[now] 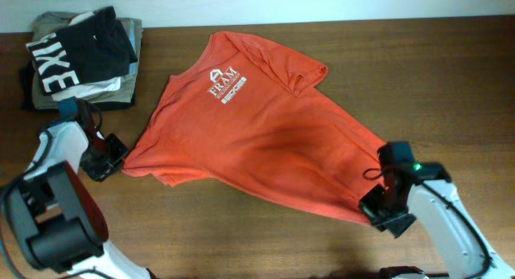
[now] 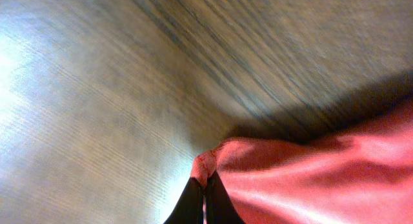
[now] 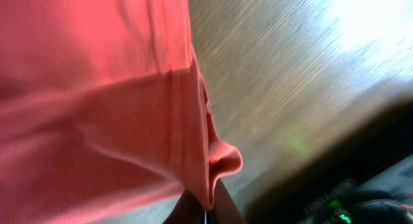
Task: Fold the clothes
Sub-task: 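Grasp the T-shirt's lower right hem with the right gripper, then lift the T-shirt with both grippers and shake it out in the air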
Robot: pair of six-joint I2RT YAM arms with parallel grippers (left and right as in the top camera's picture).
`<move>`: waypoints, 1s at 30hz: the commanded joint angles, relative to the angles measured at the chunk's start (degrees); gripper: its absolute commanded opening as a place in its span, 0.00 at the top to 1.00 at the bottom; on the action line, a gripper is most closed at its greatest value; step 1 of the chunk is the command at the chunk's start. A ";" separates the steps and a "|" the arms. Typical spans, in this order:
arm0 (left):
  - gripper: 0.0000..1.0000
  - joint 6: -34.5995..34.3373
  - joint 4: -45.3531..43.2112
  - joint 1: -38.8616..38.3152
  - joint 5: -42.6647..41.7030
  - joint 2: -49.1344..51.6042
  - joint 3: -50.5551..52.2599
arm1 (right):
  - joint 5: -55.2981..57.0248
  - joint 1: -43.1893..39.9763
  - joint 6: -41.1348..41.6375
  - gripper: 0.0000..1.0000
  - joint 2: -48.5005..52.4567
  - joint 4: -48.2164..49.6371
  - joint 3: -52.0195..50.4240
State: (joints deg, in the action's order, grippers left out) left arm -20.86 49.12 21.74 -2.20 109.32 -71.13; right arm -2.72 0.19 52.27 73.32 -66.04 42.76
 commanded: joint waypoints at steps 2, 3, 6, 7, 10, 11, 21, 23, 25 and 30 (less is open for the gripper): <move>0.99 -0.79 2.71 0.17 0.04 -15.65 -0.39 | 9.86 -0.26 -5.25 0.96 -1.38 -6.54 18.27; 0.99 -0.76 3.69 0.17 0.07 -21.03 -0.39 | 9.90 -0.24 -7.39 0.96 -1.97 -8.00 23.39; 0.99 -0.79 5.29 0.17 0.04 -39.47 -1.60 | 9.88 -0.24 -13.11 0.96 -3.67 -10.49 37.18; 0.99 -0.79 6.43 0.17 0.07 -44.00 -3.80 | 9.90 -0.20 -14.97 0.96 -4.00 -11.52 42.21; 0.99 -0.76 12.52 0.17 1.05 -52.92 -19.47 | 10.10 -0.20 -18.40 0.96 -4.52 -15.67 58.60; 0.99 -0.39 16.70 0.17 2.51 -52.78 -28.92 | 10.36 -0.20 -19.08 0.96 -4.90 -16.79 63.43; 0.99 1.18 25.00 0.17 7.39 -38.10 -67.56 | 16.31 -0.22 -22.05 0.96 -1.73 -17.90 88.78; 0.99 1.18 28.87 0.17 7.39 -29.83 -67.56 | 16.28 -0.22 -22.10 0.96 4.04 -18.34 88.78; 0.99 1.20 29.18 0.17 6.67 -23.85 -67.56 | 16.06 -0.20 -22.08 0.96 8.83 -18.38 88.78; 0.99 1.46 21.29 -2.01 -8.98 -10.69 -67.56 | 2.27 -0.22 -28.48 0.96 19.21 -4.44 88.78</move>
State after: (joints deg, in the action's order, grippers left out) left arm -20.58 75.46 21.34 -3.64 92.84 -138.34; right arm 5.93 0.19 28.18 89.43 -76.29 131.20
